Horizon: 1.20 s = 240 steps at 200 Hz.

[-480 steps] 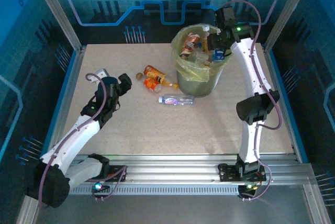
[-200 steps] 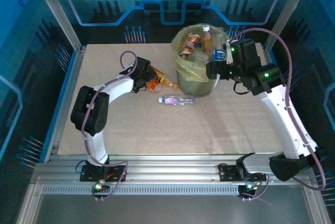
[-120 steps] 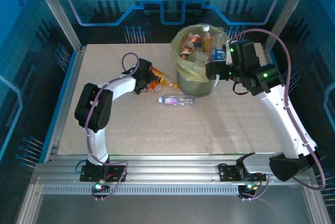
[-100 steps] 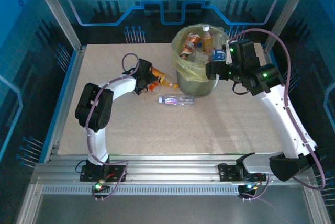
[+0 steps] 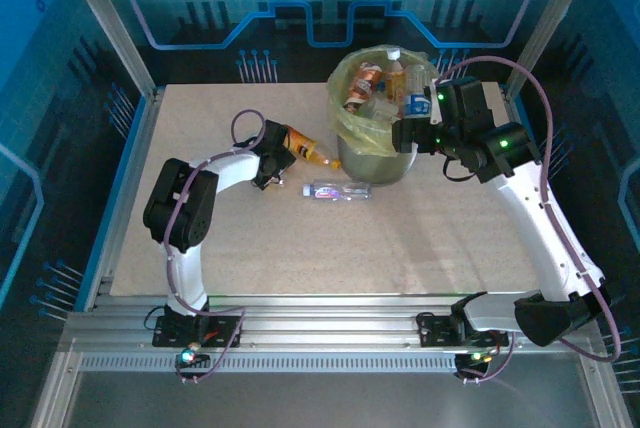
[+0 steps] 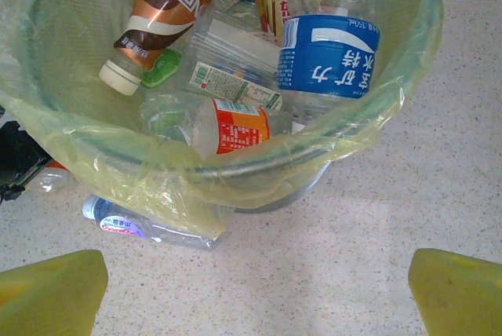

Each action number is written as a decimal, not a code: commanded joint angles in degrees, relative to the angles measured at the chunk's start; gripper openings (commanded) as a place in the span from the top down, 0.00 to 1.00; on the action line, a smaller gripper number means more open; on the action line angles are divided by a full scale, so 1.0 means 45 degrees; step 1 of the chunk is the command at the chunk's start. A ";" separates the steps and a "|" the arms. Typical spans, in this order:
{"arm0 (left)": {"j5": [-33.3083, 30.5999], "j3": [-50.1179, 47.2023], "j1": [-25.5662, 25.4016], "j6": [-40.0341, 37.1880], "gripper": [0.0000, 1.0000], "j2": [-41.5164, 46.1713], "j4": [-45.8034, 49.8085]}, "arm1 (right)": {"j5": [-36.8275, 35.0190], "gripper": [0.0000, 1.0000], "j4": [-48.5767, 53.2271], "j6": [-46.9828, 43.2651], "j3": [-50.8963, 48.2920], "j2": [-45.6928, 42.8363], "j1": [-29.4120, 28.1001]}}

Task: Put the plastic bottles in the bin

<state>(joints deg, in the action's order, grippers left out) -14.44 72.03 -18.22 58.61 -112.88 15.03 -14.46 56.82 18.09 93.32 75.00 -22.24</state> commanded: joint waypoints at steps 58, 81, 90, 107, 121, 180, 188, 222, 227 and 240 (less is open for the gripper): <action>-0.1509 -0.0776 0.0084 -0.0514 0.49 0.1535 0.0488 | -0.0170 0.00 -0.0341 0.0392 -0.0327 -0.0509 -0.0189; -0.1811 -0.1037 0.0093 -0.1378 0.53 0.2794 0.0349 | -0.0506 0.00 -0.0312 0.0500 -0.0498 -0.0817 -0.0201; -0.1782 -0.1101 0.0079 -0.1857 0.54 0.3354 0.0211 | -0.0641 0.00 -0.0282 0.0549 -0.0567 -0.0935 -0.0206; -0.1622 -0.0957 -0.0059 -0.2878 0.54 0.4346 0.0117 | -0.0823 0.00 -0.0302 0.0624 -0.0699 -0.1141 -0.0201; -0.1493 -0.0599 -0.0249 -0.3569 0.54 0.5029 0.0231 | -0.0903 0.00 -0.0321 0.0695 -0.0787 -0.1269 -0.0200; -0.0114 0.2410 -0.1775 -0.5716 0.54 0.5725 -0.0141 | -0.1582 0.00 -0.0652 0.1095 -0.1492 -0.2147 -0.0193; -0.0018 0.2916 -0.2019 -0.5941 0.54 0.5556 -0.0261 | -0.1610 0.00 -0.0687 0.1136 -0.1561 -0.2269 -0.0195; 0.0551 0.5263 -0.2699 -0.6507 0.54 0.4337 -0.0509 | -0.1714 0.00 -0.0728 0.1253 -0.1785 -0.2657 -0.0189; 0.0697 0.5540 -0.2786 -0.6569 0.54 0.4142 -0.0642 | -0.1735 0.00 -0.0723 0.1275 -0.1810 -0.2709 -0.0188; 0.0943 0.6386 -0.3003 -0.6681 0.54 0.3554 -0.0803 | -0.1805 0.00 -0.0741 0.1368 -0.1927 -0.2828 -0.0195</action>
<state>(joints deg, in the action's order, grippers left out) -13.76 94.85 -30.24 32.29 -92.29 13.78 -20.88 55.11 22.68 85.73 63.83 -22.24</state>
